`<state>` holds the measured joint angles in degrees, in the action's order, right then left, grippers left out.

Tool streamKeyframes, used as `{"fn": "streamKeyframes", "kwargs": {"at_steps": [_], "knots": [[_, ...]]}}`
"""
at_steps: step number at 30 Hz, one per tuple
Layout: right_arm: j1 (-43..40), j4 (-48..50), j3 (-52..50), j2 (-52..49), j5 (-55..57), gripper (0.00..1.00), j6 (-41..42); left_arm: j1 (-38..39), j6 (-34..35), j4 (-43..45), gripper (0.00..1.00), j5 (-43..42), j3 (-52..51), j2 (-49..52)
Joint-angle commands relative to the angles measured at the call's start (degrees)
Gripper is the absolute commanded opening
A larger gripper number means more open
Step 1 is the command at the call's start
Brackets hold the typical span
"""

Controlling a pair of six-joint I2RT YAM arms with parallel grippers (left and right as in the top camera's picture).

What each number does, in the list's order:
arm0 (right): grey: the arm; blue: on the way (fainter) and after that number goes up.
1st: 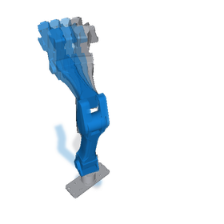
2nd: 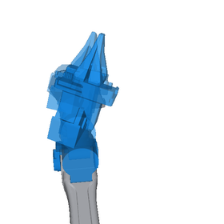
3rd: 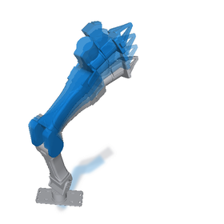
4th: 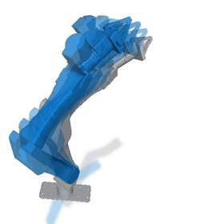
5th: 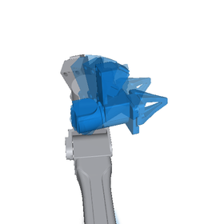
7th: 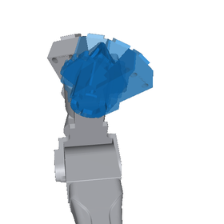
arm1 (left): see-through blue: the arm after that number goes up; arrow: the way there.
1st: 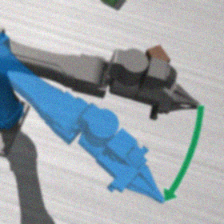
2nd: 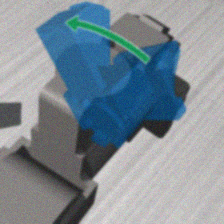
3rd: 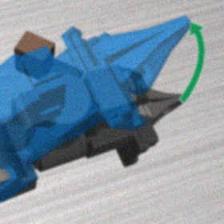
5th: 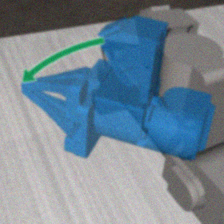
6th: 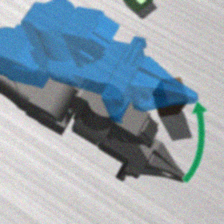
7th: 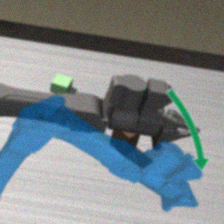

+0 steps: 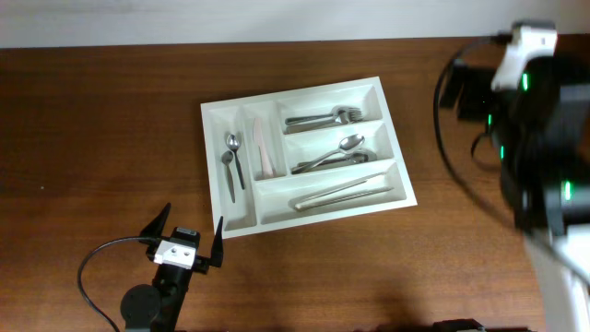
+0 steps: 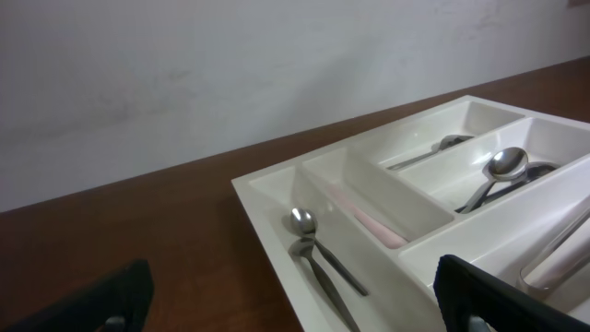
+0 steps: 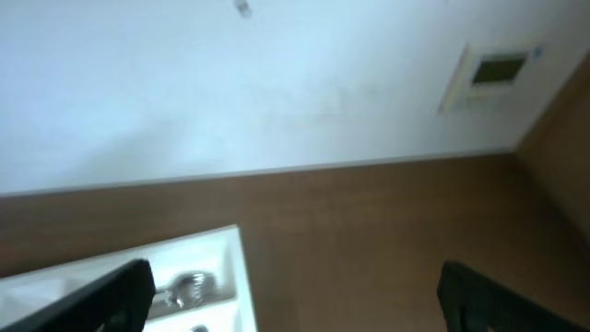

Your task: Pack container

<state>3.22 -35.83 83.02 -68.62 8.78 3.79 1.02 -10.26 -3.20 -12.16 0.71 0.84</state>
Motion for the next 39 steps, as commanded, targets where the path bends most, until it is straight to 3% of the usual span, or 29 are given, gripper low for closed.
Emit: {"fn": "streamKeyframes", "kwargs": {"at_steps": [1, 5, 13, 18, 26, 39], "knots": [[1.0, 5.2, -8.8, 10.4, -0.5, 0.99, -0.3, 0.2, 0.3, -0.3, 0.99, 0.4, -0.2, -0.5], [0.9, 12.9, -20.2, 22.4, -3.3, 0.99, -0.3, 0.2, 0.3, -0.3, 0.99, 0.4, -0.2, -0.5], [0.9, 16.4, -35.7, 42.4, -5.6, 0.99, -0.3, 0.2, 0.3, -0.3, 0.99, 0.4, -0.2, -0.5], [-0.8, 29.4, -47.2, 51.1, -7.1, 0.99, -0.3, 0.2, 0.3, -0.3, 0.99, 0.4, -0.2, -0.5], [-2.6, 43.4, -62.5, 59.5, -11.2, 0.99, -0.3, 0.2, 0.3, -0.3, 0.99, 0.4, -0.2, -0.5], [-2.5, 45.0, -71.9, 68.4, -11.6, 0.99, -0.4, 0.2, 0.3, -0.3, 0.99, 0.4, -0.2, -0.5]]}}
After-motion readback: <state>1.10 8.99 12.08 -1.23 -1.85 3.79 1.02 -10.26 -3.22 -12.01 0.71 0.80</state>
